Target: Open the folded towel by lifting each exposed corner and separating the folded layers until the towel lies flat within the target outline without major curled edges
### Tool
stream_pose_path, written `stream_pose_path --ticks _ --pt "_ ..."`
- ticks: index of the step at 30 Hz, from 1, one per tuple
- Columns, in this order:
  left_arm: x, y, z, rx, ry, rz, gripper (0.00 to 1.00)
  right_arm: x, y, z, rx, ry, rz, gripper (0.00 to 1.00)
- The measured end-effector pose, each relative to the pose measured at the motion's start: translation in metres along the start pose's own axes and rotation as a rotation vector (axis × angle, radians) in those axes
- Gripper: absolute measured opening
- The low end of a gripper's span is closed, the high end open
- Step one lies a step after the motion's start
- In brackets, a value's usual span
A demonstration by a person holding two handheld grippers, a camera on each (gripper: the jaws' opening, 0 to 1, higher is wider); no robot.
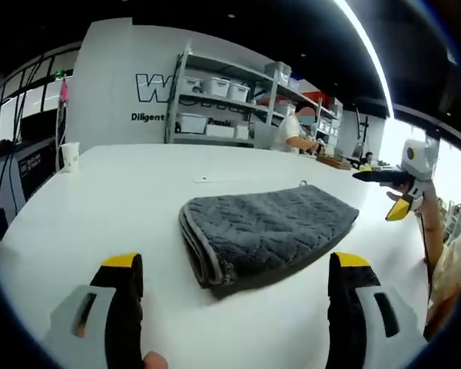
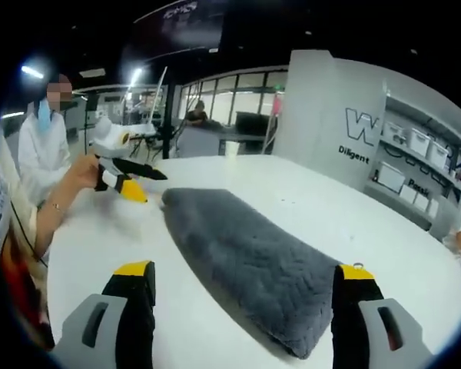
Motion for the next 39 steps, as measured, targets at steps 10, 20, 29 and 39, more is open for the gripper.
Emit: stream_pose_path --ticks 10,20,29,39 --pt "0.002 -0.001 0.002 0.007 0.001 0.002 1.00 -0.051 0.021 0.028 0.205 0.101 0.111 0.97" --pt "0.009 0.006 0.008 0.008 0.031 -0.032 1.00 -0.103 0.020 0.069 0.319 0.235 0.172 0.99" --pt "0.015 0.012 0.010 0.022 0.051 -0.062 1.00 -0.149 0.021 0.089 0.306 0.275 0.094 0.79" --pt "0.017 0.011 0.012 0.020 0.053 -0.062 1.00 -0.175 0.023 0.115 0.288 0.393 -0.001 0.47"
Point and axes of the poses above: the point that each gripper's makers call its tool centre point, and the gripper's own axes: x roughly backward along the fingers, z roughly to its left, y roughly out of its top, the point moved 3 cm from there along x, roughly backward along the fingers, and after that the axes turned 8 degrees about -z, right-handed, at the moved point
